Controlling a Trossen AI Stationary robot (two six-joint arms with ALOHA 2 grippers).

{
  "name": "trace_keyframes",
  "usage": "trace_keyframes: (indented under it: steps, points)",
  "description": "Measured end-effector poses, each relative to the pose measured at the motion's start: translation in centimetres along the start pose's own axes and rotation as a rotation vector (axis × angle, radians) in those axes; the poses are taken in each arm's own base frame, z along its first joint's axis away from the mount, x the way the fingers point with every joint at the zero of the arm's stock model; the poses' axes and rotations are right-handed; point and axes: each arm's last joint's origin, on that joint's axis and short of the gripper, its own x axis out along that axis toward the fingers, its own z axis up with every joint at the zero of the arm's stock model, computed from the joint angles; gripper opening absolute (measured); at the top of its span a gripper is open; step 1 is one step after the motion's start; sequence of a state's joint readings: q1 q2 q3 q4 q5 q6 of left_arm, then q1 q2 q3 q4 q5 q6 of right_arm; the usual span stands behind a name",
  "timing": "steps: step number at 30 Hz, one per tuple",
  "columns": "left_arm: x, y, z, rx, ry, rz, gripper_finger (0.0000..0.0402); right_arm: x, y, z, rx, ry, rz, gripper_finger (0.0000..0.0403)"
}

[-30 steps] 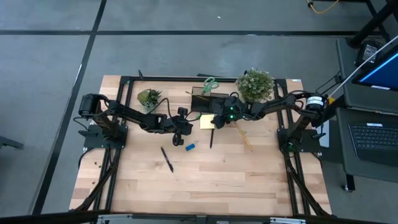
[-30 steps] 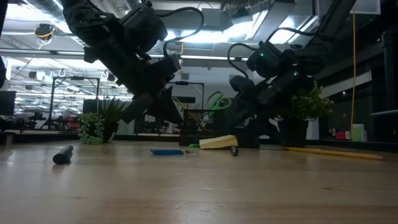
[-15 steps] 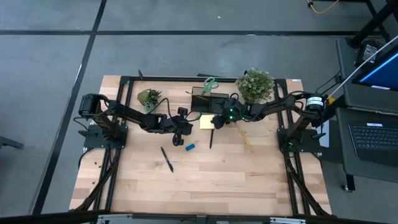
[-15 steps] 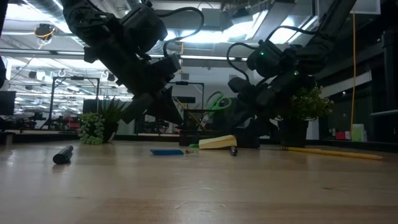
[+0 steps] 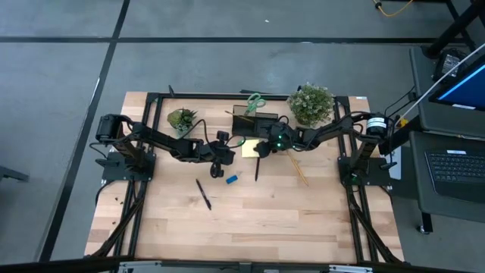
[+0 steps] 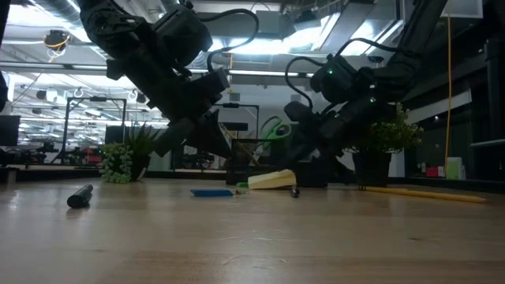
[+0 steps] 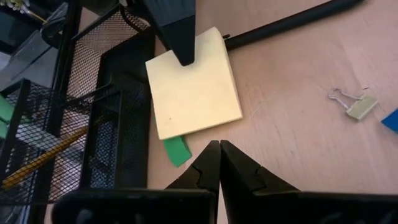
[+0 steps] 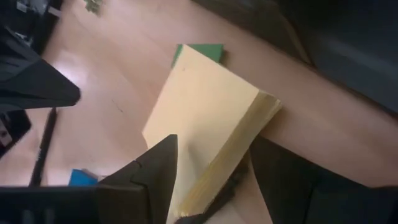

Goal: Pick and place office supplies into organizer
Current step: Put the yellow sticky notes into the black desk organizer

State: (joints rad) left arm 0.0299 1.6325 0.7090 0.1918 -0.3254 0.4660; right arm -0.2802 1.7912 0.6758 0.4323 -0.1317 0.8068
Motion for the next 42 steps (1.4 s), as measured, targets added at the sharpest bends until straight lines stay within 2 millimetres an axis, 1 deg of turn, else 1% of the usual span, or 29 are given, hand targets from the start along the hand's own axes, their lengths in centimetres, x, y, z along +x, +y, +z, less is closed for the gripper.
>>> trace_keyframes:
  steps: [19,21,24,31,32,42]
  points:
    - [0.0,-0.05,0.03,0.009,-0.007,-0.014,0.0002,0.05,0.0,-0.11,-0.03,0.005,-0.002,0.0198]
    - [0.0,-0.05,0.03,0.009,-0.007,-0.014,0.0003,0.05,-0.01,-0.12,-0.033,0.006,-0.003,0.0185]
    - [0.0,-0.05,0.03,0.009,-0.007,-0.014,0.0002,0.05,-0.02,-0.13,-0.055,0.007,-0.004,0.0148]
    - [0.0,-0.05,0.03,0.009,-0.008,-0.014,0.0002,0.05,0.01,-0.1,-0.12,0.005,-0.001,0.0026]
    - [0.0,-0.05,0.03,0.009,-0.008,-0.014,0.0002,0.05,0.01,-0.1,-0.133,0.005,-0.001,0.0019]
    - [0.0,-0.05,0.03,0.009,-0.007,-0.014,0.0003,0.05,0.24,0.0,-0.139,0.003,0.032,0.0019]
